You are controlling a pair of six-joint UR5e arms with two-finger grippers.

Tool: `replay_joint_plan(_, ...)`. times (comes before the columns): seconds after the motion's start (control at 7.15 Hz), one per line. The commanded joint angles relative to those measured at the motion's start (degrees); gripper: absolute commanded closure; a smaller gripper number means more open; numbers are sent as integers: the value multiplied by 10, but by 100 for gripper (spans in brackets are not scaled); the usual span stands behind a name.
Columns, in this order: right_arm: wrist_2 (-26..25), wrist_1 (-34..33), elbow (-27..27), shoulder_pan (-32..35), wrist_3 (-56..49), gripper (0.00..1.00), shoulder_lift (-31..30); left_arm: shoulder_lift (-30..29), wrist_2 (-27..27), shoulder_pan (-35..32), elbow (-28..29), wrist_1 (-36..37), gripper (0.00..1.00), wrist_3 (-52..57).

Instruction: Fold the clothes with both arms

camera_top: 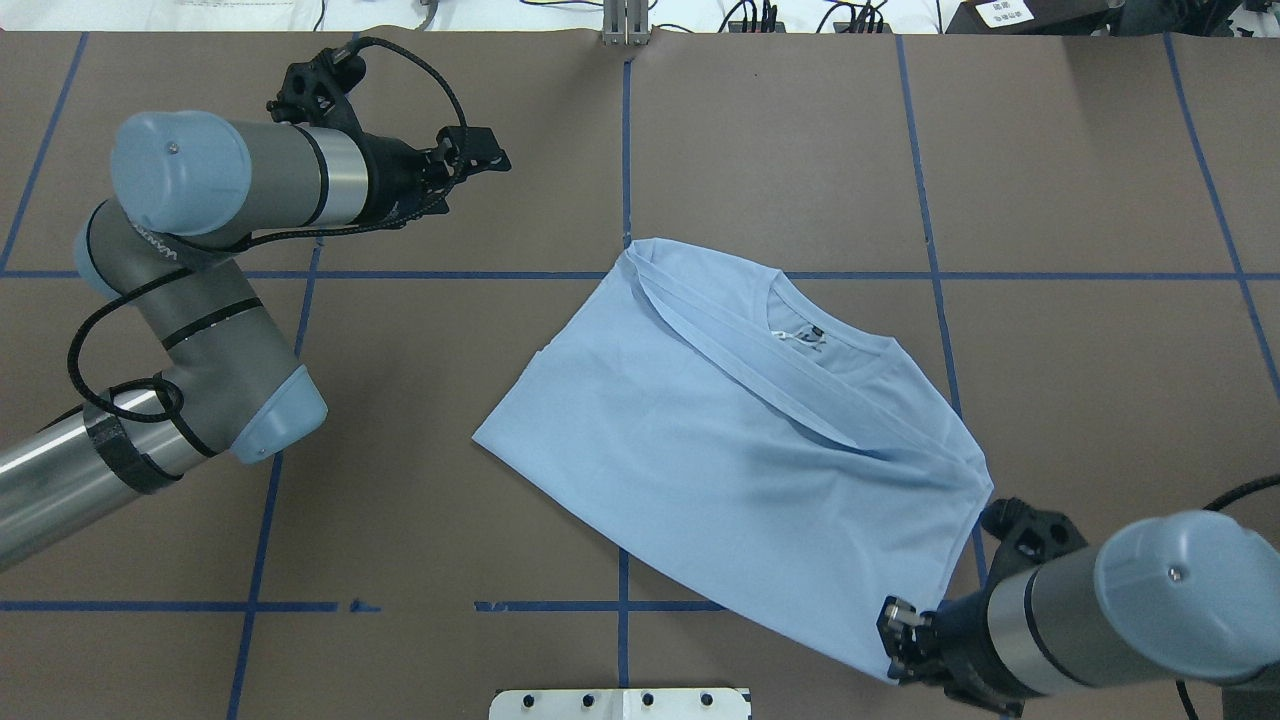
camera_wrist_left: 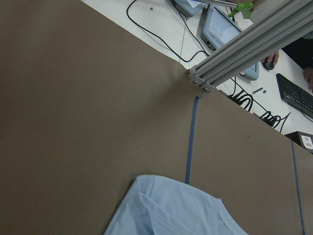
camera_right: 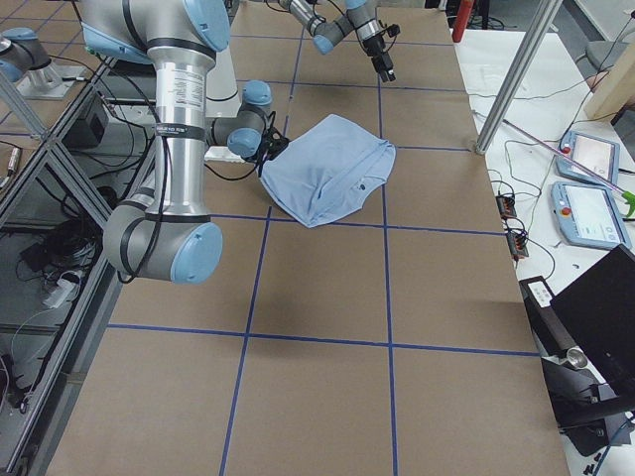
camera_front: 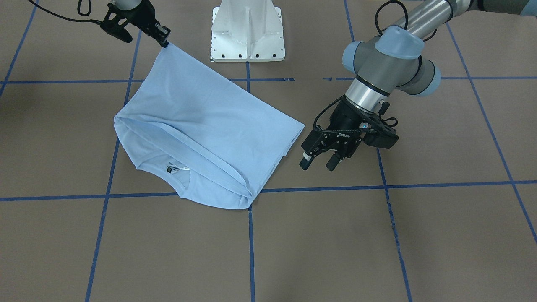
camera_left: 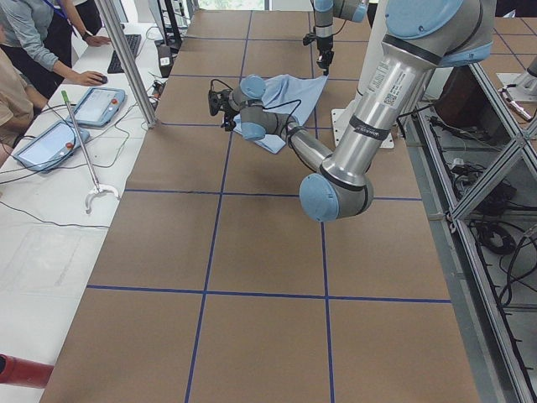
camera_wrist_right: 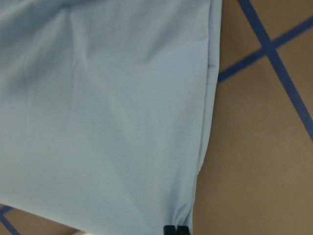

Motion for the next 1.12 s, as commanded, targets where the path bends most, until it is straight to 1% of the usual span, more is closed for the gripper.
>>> replay_joint_plan(0.0, -4, -1, 23, -104, 19, 84, 0, 15, 5, 51, -39, 2, 0, -67)
replay_joint_plan(0.14, -24, -1, 23, -111, 22, 1, 0, 30, 3, 83, -74, 6, 1, -92)
replay_joint_plan(0.28, -37, -1, 22, -95, 21, 0, -3, 61, 4, 111, -96, 6, 2, -109)
replay_joint_plan(0.42, -36, -1, 23, -45, 20, 0, -2, 69, 6, 133, -111, 47, 8, -143)
replay_joint_plan(0.56, -36, -1, 20, 29, 16, 0, 2, 67, 28, 162, -127, 113, 12, -160)
replay_joint_plan(0.7, -36, 0, 8, 79, 8, 0, 5, 68, 64, 191, -125, 144, 13, -161)
replay_joint_plan(0.84, -36, 0, -26, 119, -33, 0, 29, 72, 72, 205, -121, 162, 15, -161)
replay_joint_plan(0.98, -35, 0, -47, 142, -51, 0, 49, 72, 73, 206, -122, 191, 15, -161)
